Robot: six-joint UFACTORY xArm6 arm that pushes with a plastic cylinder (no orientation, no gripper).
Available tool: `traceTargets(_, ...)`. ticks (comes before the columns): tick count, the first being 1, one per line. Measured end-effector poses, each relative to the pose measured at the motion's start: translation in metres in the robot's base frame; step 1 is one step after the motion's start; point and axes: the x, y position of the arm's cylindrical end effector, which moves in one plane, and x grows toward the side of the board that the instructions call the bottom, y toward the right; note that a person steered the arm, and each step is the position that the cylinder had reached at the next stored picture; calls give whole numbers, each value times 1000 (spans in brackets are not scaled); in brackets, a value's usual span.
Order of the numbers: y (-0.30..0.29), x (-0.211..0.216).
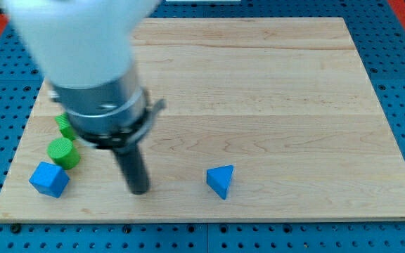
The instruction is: Place the blue triangle in between the red circle and yellow heart
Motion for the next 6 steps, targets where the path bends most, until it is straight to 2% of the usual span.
traceTargets(1,14,43)
traceTargets(2,89,42)
traceTargets(3,132,31)
traceTargets(4,121,-14)
traceTargets(5,84,-38)
traceTargets(6,98,-8)
